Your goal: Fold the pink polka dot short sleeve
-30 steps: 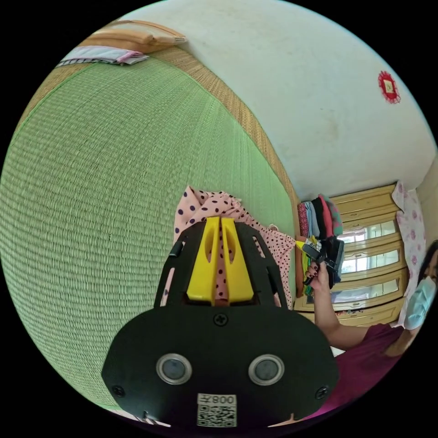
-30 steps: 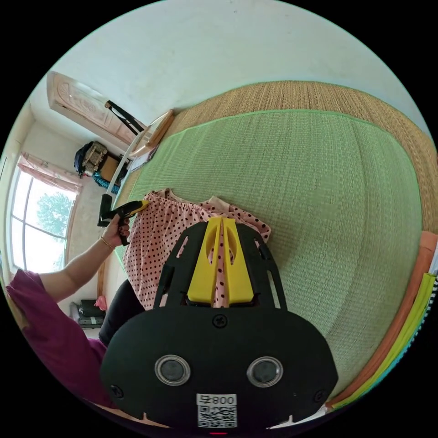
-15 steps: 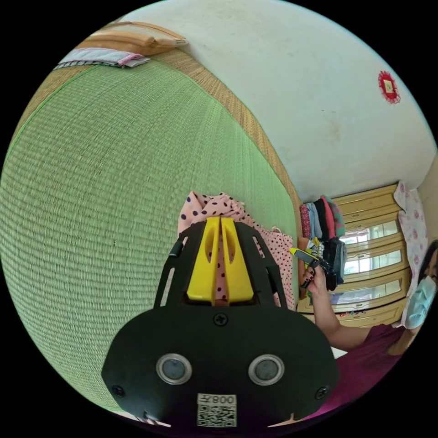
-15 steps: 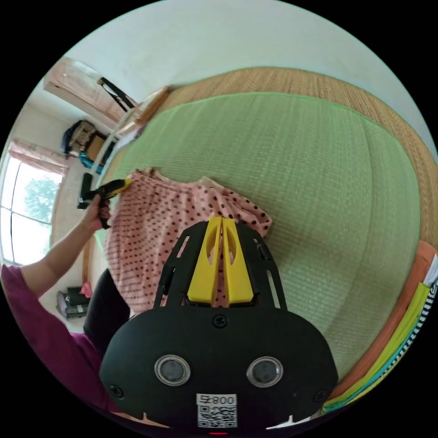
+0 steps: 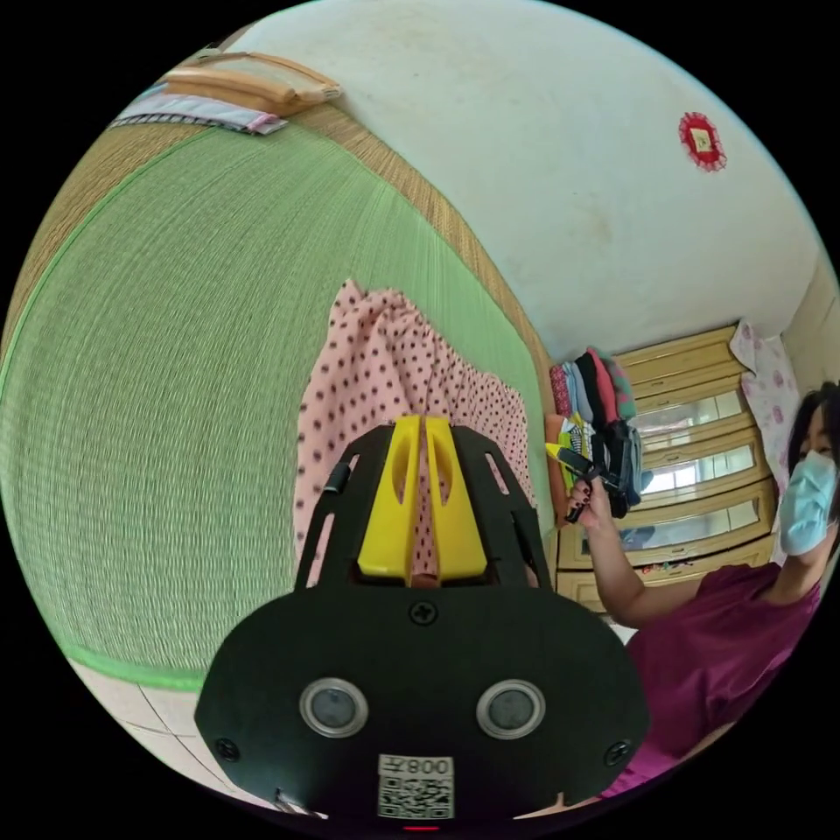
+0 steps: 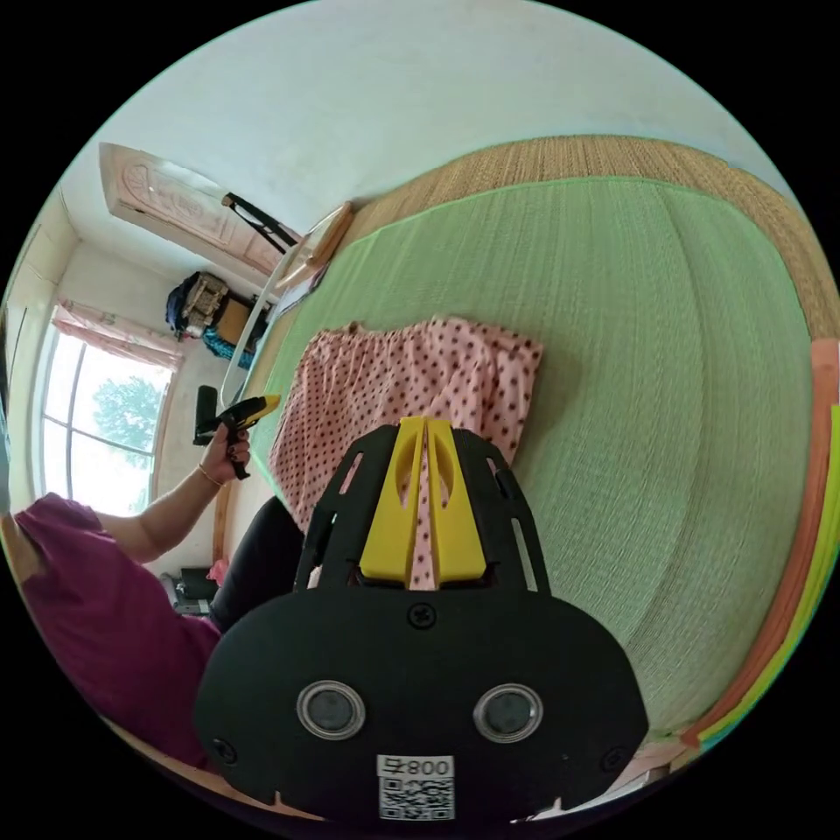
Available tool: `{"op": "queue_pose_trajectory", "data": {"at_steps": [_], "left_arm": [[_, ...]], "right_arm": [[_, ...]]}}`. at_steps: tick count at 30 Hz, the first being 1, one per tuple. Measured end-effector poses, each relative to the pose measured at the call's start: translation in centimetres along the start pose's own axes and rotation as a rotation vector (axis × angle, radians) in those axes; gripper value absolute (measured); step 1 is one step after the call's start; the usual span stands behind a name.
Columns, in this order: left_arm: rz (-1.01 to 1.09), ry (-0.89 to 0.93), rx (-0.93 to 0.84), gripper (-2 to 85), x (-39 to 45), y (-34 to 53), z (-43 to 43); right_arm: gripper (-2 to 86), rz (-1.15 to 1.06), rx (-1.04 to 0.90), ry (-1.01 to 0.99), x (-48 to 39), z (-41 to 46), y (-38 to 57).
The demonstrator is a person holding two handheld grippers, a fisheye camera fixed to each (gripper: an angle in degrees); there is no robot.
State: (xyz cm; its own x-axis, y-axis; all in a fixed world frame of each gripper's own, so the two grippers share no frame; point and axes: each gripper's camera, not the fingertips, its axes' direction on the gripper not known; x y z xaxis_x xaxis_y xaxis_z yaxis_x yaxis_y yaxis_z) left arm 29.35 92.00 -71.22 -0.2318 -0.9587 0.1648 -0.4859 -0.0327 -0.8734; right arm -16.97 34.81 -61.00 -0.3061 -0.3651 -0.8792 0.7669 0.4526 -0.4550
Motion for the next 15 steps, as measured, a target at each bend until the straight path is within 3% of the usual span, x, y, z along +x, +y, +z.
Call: {"op": "queue_pose_trajectory", "data": {"at_steps": [8,15], "left_arm": [[-0.085,-0.092,0.051,5.6,0.0,7.1,-3.6],[-0.174,-0.070,0.013,5.2,-0.1,9.7,-2.7]], "right_arm": [[2.6,0.151,-0.015,0.062,0.0,-1.5,12.0],[5.1,0.204,-0.030,0.023,1.5,-0.9,15.2]]}}
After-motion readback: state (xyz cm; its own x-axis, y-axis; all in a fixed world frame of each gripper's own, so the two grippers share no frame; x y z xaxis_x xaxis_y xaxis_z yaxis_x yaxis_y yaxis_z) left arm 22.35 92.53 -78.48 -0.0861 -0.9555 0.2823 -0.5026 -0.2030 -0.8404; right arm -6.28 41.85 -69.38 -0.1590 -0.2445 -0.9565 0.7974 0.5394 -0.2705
